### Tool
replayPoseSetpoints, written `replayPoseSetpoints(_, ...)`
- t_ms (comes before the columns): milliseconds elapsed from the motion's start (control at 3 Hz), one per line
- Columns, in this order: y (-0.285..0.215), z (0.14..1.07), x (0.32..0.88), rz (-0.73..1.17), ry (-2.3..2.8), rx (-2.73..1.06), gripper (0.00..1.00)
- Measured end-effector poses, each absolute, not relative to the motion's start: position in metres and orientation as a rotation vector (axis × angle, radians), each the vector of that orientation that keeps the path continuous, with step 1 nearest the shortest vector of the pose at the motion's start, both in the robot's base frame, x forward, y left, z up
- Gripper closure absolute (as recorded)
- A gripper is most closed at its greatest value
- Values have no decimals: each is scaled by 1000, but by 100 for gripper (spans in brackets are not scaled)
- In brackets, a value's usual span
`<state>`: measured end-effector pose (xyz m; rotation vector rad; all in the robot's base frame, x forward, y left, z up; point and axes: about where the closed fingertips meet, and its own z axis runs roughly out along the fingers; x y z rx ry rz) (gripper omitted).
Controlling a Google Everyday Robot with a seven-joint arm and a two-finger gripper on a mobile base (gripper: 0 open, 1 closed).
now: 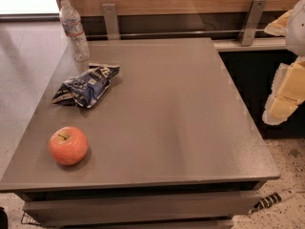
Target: Pick apple
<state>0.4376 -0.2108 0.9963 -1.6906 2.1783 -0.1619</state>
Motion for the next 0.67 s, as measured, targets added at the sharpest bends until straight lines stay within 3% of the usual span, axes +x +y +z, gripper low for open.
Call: replayPoseSetpoints(667, -197, 991, 443, -102, 2127, -1691, 0)
